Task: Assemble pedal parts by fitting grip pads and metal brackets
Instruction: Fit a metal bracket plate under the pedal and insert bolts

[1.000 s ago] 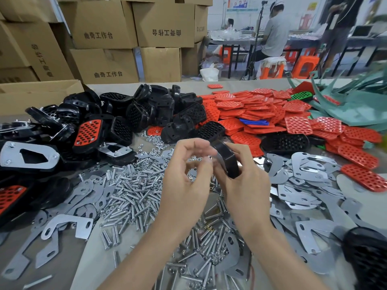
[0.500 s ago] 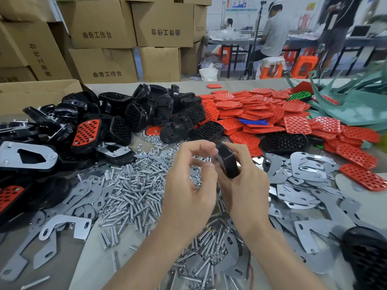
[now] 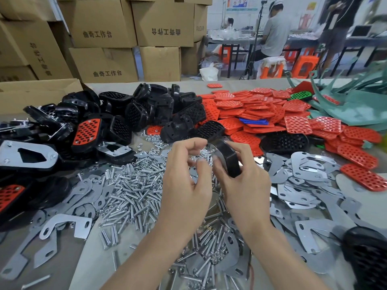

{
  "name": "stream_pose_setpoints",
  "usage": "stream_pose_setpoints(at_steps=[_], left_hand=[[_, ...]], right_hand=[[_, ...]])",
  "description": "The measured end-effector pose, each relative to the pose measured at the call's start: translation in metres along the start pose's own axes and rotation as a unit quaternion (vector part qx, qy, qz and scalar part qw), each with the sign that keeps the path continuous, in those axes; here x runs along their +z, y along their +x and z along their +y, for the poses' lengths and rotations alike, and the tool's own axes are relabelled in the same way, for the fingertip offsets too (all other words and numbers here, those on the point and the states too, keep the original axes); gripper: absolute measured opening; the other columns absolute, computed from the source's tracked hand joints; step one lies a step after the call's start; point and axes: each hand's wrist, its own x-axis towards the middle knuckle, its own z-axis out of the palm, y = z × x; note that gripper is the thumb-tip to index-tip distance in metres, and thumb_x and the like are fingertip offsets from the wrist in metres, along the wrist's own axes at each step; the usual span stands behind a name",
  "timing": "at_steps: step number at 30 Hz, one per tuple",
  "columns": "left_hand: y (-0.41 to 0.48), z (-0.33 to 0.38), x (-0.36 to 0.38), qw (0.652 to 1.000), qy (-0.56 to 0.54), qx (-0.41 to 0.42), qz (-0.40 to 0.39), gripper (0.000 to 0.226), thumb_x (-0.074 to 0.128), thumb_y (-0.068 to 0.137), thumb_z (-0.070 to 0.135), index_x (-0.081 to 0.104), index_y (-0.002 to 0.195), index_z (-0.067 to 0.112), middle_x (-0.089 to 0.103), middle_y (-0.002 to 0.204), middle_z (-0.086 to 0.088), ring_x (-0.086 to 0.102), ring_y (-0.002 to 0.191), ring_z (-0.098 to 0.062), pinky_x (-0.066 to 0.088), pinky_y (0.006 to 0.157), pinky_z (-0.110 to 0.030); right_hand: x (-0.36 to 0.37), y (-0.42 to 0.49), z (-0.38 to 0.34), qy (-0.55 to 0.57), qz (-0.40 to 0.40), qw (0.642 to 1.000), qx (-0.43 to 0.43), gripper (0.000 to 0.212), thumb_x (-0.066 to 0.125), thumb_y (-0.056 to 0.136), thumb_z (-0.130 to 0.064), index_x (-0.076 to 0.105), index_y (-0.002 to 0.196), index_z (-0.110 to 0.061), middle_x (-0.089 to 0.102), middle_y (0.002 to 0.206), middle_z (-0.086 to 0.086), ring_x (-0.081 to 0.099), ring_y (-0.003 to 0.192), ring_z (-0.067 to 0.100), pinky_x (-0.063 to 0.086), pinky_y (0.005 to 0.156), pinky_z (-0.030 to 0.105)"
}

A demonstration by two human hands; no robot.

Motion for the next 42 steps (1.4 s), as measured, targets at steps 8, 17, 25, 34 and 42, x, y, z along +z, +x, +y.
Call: stream_pose_setpoints(at_steps=[8, 17, 25, 34, 42], left_hand=[[-0.003, 0.006, -0.001, 0.998, -0.011, 0.047, -0.03, 0.03, 0.051, 0.093, 0.009, 0.057, 0.116, 0.028, 0.063, 0.116, 0.012, 0.058, 0.112, -0.022, 0.049, 0.09, -0.035], [-0.001, 0.003, 0.0, 0.998, -0.015, 0.036, -0.051, 0.029, 0.052, 0.092, 0.016, 0.056, 0.118, 0.029, 0.062, 0.119, 0.014, 0.058, 0.115, -0.02, 0.049, 0.095, -0.042], [-0.001, -0.003, 0.001, 1.0, 0.012, -0.019, 0.005, 0.012, 0.052, 0.102, 0.033, 0.057, 0.112, 0.034, 0.062, 0.107, 0.014, 0.059, 0.101, -0.014, 0.051, 0.083, -0.038], [0.004, -0.012, 0.001, 0.997, 0.063, -0.051, -0.018, 0.018, 0.05, 0.103, 0.048, 0.062, 0.099, 0.036, 0.065, 0.095, 0.015, 0.06, 0.087, -0.009, 0.049, 0.075, -0.033], [0.005, -0.011, 0.001, 0.997, 0.063, -0.027, -0.02, 0.009, 0.057, 0.101, 0.039, 0.063, 0.1, 0.032, 0.063, 0.098, 0.017, 0.059, 0.095, -0.007, 0.048, 0.077, -0.027]], right_hand=[[-0.001, 0.0, 0.002, -0.001, 0.0, 1.0, 0.003, 0.032, 0.071, 0.093, -0.039, 0.048, 0.113, -0.048, 0.055, 0.067, -0.031, 0.056, 0.068, -0.011, 0.036, 0.059, 0.012], [-0.002, 0.0, 0.001, 0.037, -0.002, 0.999, 0.008, 0.029, 0.072, 0.094, -0.034, 0.051, 0.111, -0.046, 0.065, 0.074, -0.022, 0.059, 0.069, -0.003, 0.041, 0.059, 0.014], [-0.001, 0.0, 0.0, 0.017, 0.002, 1.0, 0.013, 0.032, 0.071, 0.091, -0.037, 0.049, 0.113, -0.047, 0.06, 0.071, -0.034, 0.059, 0.076, -0.007, 0.039, 0.06, 0.012], [-0.001, -0.002, -0.003, 0.014, -0.004, 1.0, -0.004, 0.036, 0.074, 0.092, -0.034, 0.049, 0.113, -0.048, 0.061, 0.09, -0.04, 0.06, 0.076, -0.003, 0.045, 0.061, 0.024], [0.001, -0.002, -0.002, 0.011, 0.003, 1.0, -0.006, 0.036, 0.073, 0.091, -0.034, 0.048, 0.112, -0.048, 0.06, 0.074, -0.034, 0.059, 0.075, 0.007, 0.047, 0.061, 0.031]])
